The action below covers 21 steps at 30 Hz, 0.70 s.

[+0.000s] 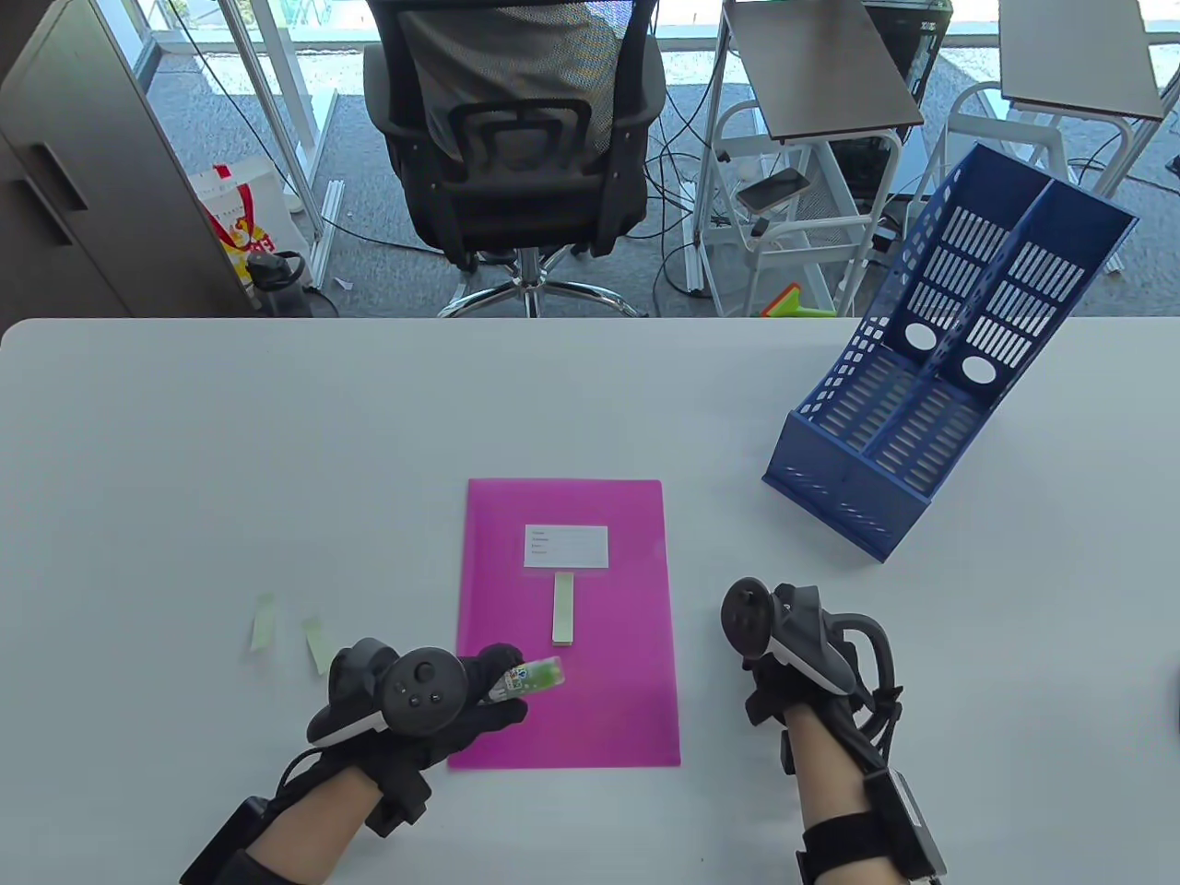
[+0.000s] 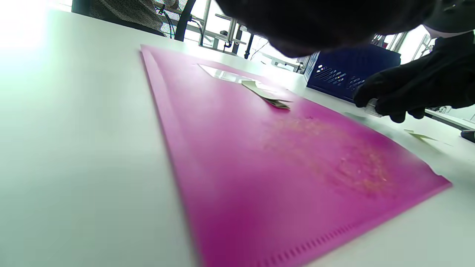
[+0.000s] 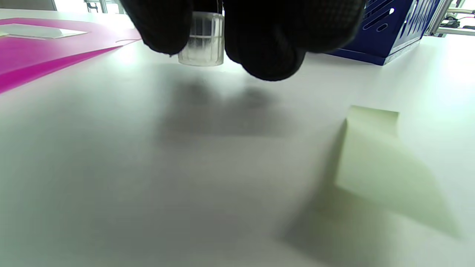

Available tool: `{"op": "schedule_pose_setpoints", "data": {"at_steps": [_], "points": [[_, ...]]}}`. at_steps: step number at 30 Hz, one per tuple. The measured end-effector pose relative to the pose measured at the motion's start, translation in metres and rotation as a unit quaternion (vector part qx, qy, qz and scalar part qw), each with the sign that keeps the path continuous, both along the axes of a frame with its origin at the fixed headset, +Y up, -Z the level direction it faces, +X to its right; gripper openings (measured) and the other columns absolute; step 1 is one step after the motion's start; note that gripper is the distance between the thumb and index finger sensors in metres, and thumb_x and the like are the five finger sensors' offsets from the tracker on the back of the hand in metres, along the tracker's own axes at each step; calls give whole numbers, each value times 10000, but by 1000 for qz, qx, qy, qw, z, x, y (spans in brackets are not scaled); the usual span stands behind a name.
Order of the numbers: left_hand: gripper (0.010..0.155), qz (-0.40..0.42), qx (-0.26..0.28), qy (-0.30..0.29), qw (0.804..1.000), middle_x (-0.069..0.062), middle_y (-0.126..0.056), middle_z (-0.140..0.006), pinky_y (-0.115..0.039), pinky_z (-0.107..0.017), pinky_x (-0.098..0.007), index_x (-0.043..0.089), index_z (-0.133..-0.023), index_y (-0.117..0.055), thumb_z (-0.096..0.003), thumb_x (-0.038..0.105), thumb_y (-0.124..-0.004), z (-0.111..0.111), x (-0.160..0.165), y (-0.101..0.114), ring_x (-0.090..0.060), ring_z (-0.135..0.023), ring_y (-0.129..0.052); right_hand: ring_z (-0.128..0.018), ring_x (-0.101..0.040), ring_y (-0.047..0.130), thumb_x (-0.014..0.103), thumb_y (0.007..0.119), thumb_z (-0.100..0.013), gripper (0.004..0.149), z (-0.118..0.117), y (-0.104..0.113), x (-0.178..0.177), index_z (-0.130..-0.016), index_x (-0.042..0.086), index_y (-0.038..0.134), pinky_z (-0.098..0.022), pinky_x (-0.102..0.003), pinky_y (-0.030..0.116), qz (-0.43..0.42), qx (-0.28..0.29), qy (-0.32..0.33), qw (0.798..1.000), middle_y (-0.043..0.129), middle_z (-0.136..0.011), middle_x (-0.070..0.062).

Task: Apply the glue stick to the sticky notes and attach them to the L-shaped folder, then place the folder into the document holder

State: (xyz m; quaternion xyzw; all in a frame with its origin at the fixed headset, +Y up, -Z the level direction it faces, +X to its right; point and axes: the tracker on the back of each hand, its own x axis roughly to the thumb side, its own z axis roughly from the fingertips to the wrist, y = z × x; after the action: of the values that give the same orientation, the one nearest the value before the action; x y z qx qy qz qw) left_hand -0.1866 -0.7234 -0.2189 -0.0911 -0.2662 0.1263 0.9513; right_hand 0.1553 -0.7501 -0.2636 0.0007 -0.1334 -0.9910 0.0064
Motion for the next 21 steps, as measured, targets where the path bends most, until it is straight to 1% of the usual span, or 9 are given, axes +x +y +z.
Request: {"op": "schedule_pose_setpoints", "data": {"at_steps": [6, 8, 10, 13, 15, 16, 17, 19, 21], "points": [[529, -14, 2, -2, 1000, 93, -941, -519, -821, -89, -186, 236, -905, -644, -479, 523, -773, 0, 0, -2, -16, -132, -941, -736, -313, 855, 332, 735, -601, 491, 0, -6, -3, -1071, 241, 625, -507, -410, 776, 8, -15, 7, 1000, 737, -984, -168], [528, -11, -4, 0, 1000, 94, -938, -525, -823, -95, -186, 237, -907, -637, -482, 519, -770, -1, -1, -3, -16, -139, -942, -759, -334, 851, 388, 722, -600, 559, 0, -3, -4, -1108, 212, 570, -516, -425, 772, 6, -23, 4, 1000, 729, -1004, -180], [521, -4, -5, -1, 1000, 95, -934, -530, -823, -101, -188, 240, -909, -629, -487, 511, -768, -1, -2, -3, -16, -144, -941, -867, -404, 770, 480, 675, -607, 672, 1, 6, -3, -1160, 179, 439, -536, -434, 751, -18, -35, -9, 999, 589, -1105, -232], [493, 10, 2, -12, 1000, 114, -940, -490, -822, -92, -184, 265, -894, -656, -485, 516, -768, 0, -1, 1, -4, -125, -931, -996, -541, 502, 498, 676, -603, 749, 5, 31, 0, -1164, 105, 374, -673, -549, 599, -124, 58, -16, 991, 366, -1161, -292], [492, 41, 1, -16, 999, 122, -940, -475, -822, -89, -181, 260, -889, -662, -484, 520, -765, 1, 1, 4, 2, -117, -927, -1011, -573, 409, 481, 686, -600, 764, 11, 50, 0, -1156, 61, 372, -719, -637, 474, -248, 124, 10, 961, 339, -1164, -289], [492, 66, -3, -16, 998, 123, -940, -471, -822, -86, -182, 256, -886, -662, -484, 521, -763, 1, 2, 4, 2, -114, -926, -1019, -577, 369, 474, 693, -598, 763, 15, 54, -3, -1156, 66, 372, -723, -659, 433, -320, 128, 33, 938, 338, -1171, -276], [492, 84, -8, -16, 996, 121, -940, -469, -821, -85, -183, 250, -885, -661, -486, 520, -761, 1, 3, 4, 2, -111, -925, -1030, -570, 352, 468, 703, -595, 758, 17, 54, -7, -1156, 75, 379, -723, -672, 415, -368, 117, 48, 921, 357, -1174, -258], [497, 144, -18, -12, 989, 124, -937, -469, -822, -85, -182, 241, -883, -656, -486, 523, -754, 3, 4, 3, 5, -112, -925, -1055, -554, 254, 461, 724, -590, 770, 23, 47, -28, -1166, 93, 370, -731, -692, 344, -482, 41, 94, 870, 314, -1203, -225], [499, 206, -34, -10, 978, 127, -936, -472, -829, -89, -180, 234, -879, -651, -485, 524, -749, 3, 4, 1, 8, -116, -931, -1062, -535, 135, 502, 716, -581, 815, 27, 40, -49, -1178, 113, 322, -739, -693, 270, -516, -28, 142, 844, 231, -1220, -204]]}}
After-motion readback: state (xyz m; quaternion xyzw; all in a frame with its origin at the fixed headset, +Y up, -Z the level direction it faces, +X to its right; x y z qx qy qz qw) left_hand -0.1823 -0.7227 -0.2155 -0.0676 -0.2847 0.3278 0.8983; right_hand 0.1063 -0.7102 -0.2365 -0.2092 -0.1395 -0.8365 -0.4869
